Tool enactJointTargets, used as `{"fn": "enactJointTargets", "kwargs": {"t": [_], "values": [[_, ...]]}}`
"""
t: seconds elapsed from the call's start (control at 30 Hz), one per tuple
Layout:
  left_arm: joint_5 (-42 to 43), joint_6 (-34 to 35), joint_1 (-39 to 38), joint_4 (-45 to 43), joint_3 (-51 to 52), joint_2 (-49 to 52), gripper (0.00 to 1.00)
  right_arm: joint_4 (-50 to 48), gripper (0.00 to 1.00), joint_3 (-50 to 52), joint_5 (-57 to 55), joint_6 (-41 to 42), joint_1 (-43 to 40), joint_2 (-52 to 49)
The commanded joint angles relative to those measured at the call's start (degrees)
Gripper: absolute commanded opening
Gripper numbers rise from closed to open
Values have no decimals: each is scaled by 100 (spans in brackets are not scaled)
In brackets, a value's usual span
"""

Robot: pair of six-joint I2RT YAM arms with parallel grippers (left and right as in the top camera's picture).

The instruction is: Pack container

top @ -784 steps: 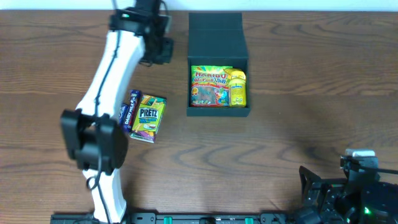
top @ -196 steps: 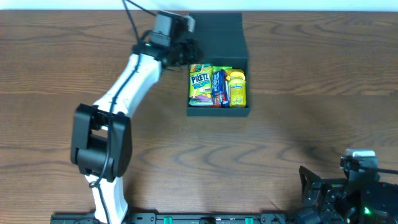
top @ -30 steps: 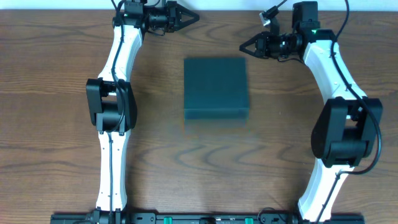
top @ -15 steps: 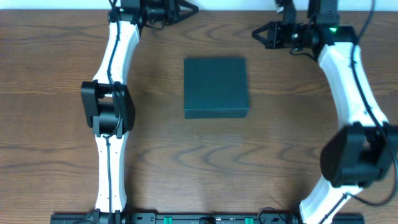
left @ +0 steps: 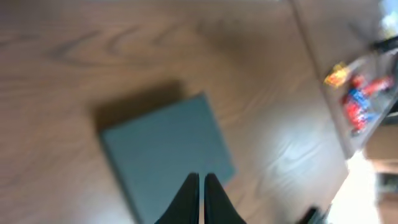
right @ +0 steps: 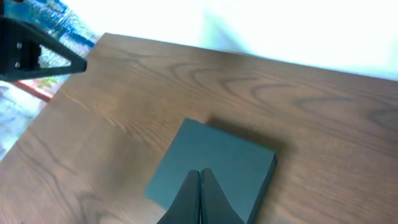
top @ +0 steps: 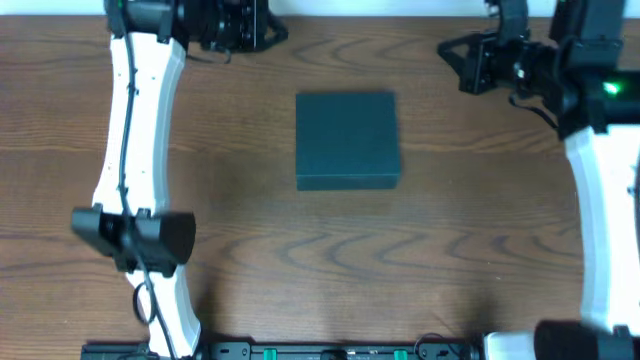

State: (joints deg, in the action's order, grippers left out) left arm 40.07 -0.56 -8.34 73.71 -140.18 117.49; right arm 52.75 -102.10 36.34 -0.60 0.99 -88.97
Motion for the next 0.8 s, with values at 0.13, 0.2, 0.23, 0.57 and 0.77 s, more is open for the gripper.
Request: {"fn": "enactJointTargets", "kwargs": {"t": [0.13,0.2,0.23,0.57,0.77], "values": [[-1362,-614,-658,1419,-98,-1034,6,1060,1,-24,-57,-229,173,1049],[-1722,-614,-1032,1775,-98,-1366,6,1611,1,-22,-57,-356,243,1392],[-1810,-612,-1196,1875,-98,-1521,6,1853,2,-20,-55,-433,262,1523],[-2227,-411,-2026,2218,334,-3228,6,2564,2,1480,-52,-590,369,3569],[-2271,-415,-2020,1958,1604,-4266,6,2586,99,2457,-57,-546,369,4588]]}}
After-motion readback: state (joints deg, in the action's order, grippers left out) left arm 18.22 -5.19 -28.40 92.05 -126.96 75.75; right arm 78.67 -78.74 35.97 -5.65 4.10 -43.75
